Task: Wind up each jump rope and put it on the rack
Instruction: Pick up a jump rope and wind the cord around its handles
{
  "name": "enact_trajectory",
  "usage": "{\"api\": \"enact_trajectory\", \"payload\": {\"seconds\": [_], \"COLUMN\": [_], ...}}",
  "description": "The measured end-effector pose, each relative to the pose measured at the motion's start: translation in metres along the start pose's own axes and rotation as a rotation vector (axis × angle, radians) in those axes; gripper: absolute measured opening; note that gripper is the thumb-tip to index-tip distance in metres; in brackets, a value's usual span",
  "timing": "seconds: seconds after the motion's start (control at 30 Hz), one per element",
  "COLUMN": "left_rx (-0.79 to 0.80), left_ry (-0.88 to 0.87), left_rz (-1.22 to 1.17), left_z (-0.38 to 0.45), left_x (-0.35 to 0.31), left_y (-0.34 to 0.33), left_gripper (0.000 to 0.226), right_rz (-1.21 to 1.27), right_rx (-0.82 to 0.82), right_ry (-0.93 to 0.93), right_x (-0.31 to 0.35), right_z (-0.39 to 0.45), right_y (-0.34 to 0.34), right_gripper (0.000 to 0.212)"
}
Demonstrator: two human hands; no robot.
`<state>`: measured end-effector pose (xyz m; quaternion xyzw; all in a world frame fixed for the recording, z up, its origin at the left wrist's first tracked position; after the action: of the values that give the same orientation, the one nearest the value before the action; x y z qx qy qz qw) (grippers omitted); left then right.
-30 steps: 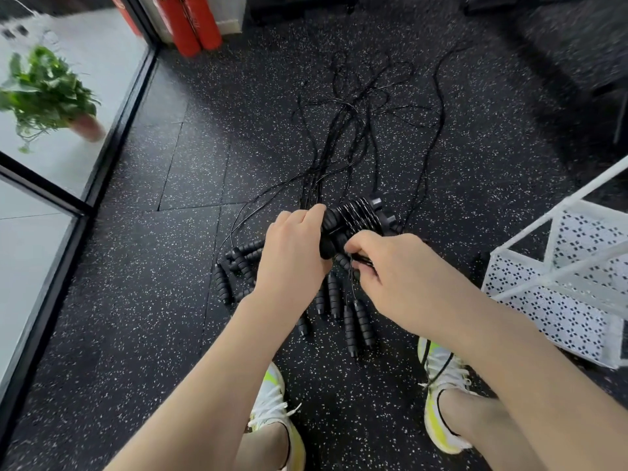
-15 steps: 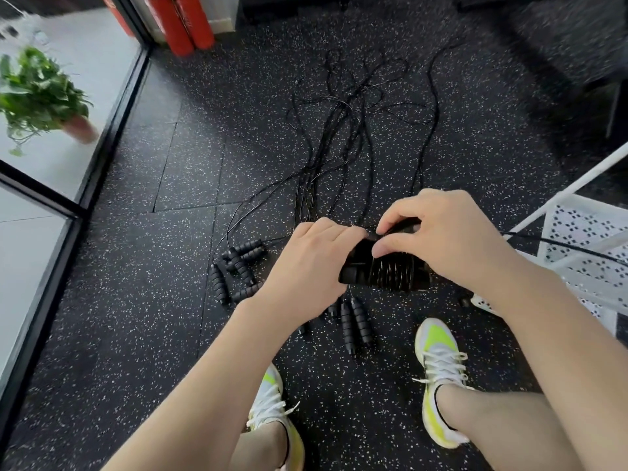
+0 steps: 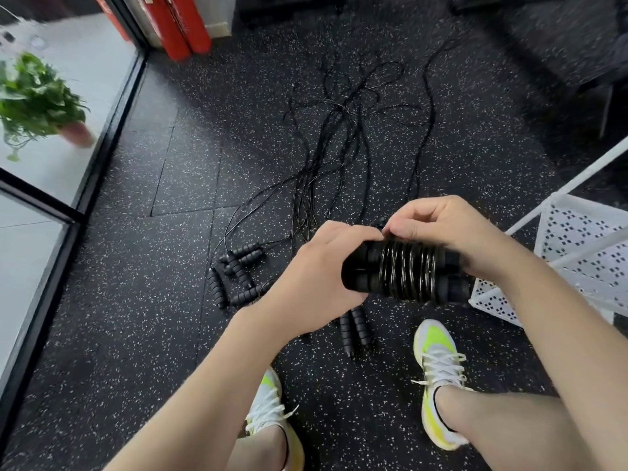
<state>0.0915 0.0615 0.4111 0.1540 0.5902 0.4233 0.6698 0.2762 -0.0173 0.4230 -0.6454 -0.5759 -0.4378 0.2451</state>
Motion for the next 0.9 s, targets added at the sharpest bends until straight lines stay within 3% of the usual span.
{"api": "enact_trajectory", "payload": {"seconds": [0.1,0.2,0.3,0.47,0.67,0.8,0.9], "left_rx": [-0.097,-0.225,-0.322,-0.346,-0.375,-0.335,-0.301], "left_ry": [0.102,0.187,0.241,0.315,0.4,0.431,0.399], "left_rz": [-0.055,-0.112,-0.083,-0.052,0.037,0.107,0.189], "left_z": [0.001,0.004,0.006,0.009,0.006,0.005,0.004], "left_x": [-0.002,-0.001,0.002,0.006,0.011,0.018,0.022], "left_y": [0.007,0.013,0.016,0.018,0.023,0.024,0.024], "left_gripper": [0.07,0.072,0.071,0.067,0.054,0.051,0.048], "right_rz": [0.087,-0.067,0.049,0.129,-0.069,-0.355,-0.504], "right_rx": [0.04,-0.071,-0.034,-0.105,-0.143,-0.219,-0.244], "right_ry": [-0.046,-0.154,-0.103,-0.145,-0.094,-0.018,0.027], "right_x": [-0.004,-0.016,-0.011,-0.01,-0.013,-0.006,-0.001], "right_z": [0.003,0.001,0.003,0.007,0.005,-0.006,-0.014], "right_y": [-0.011,-0.027,-0.046,-0.058,-0.067,-0.071,-0.074], "right_gripper": [0.013,0.042,0.037,0.038,0.033,0.038,0.027]}}
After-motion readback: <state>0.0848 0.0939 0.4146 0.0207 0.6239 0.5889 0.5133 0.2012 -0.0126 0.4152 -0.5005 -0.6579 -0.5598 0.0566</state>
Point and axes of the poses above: each hand's wrist, its own z-axis towards the middle knuckle, its own y-axis out of the back of the hand, x = y × z, the point moved 3 cm from there along z, towards the middle knuckle, and after that the axes turned 15 degrees about -y, right-handed, at the moved point
